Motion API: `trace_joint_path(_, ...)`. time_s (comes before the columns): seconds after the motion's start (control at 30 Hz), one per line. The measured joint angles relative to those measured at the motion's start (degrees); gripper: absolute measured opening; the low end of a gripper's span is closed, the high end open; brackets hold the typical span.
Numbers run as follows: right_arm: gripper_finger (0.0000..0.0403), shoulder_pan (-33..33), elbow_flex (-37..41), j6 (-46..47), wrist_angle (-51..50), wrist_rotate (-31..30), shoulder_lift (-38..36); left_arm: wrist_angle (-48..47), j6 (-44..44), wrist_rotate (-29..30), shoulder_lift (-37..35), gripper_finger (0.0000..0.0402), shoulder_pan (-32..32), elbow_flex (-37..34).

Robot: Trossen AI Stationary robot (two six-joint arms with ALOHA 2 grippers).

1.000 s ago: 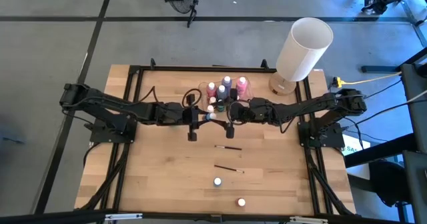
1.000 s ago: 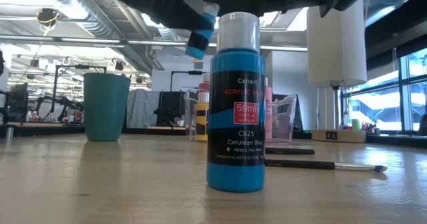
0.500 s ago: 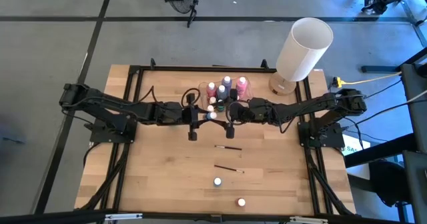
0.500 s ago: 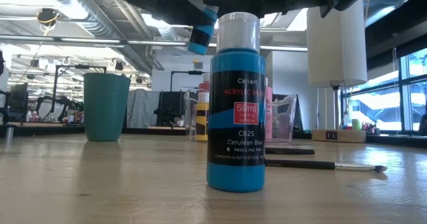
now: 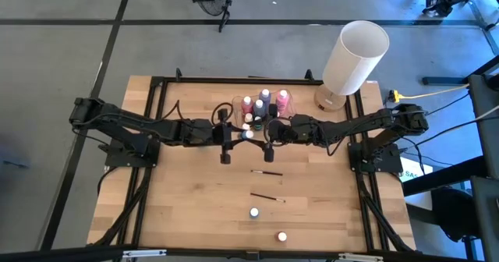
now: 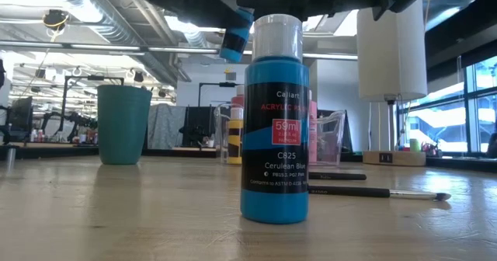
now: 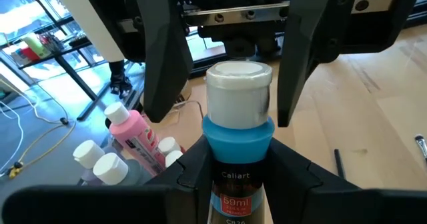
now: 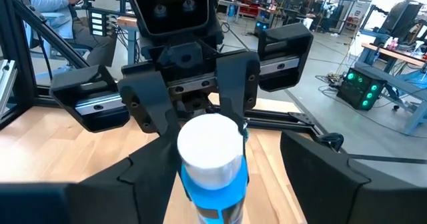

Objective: Pick & Place Paint Supplies
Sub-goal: Put the blue paint bottle into the transparent bin

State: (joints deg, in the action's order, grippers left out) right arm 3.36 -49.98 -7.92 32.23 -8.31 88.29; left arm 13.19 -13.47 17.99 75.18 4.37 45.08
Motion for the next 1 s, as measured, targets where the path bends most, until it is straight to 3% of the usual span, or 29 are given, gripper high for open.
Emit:
trace_joint_path(0.6, 0.0261, 0.00, 0.00, -1.53, -0.28, 0.24, 0.00, 0.78, 0.68, 0.40, -0.02, 0.0100, -0.01, -0.02)
trace_joint_path(0.73, 0.0259, 0.00, 0.00, -2.54, -0.26, 3.97, 0.00, 0.78, 0.44, 0.40, -0.02, 0.0100, -0.01, -0.02)
trace_joint_path(1.0, 0.0221, -0.02, 0.00, -4.29, 0.60, 4.49, 0.00, 1.72, 0.28, 0.40, -0.02, 0.0100, -0.01, -0.02)
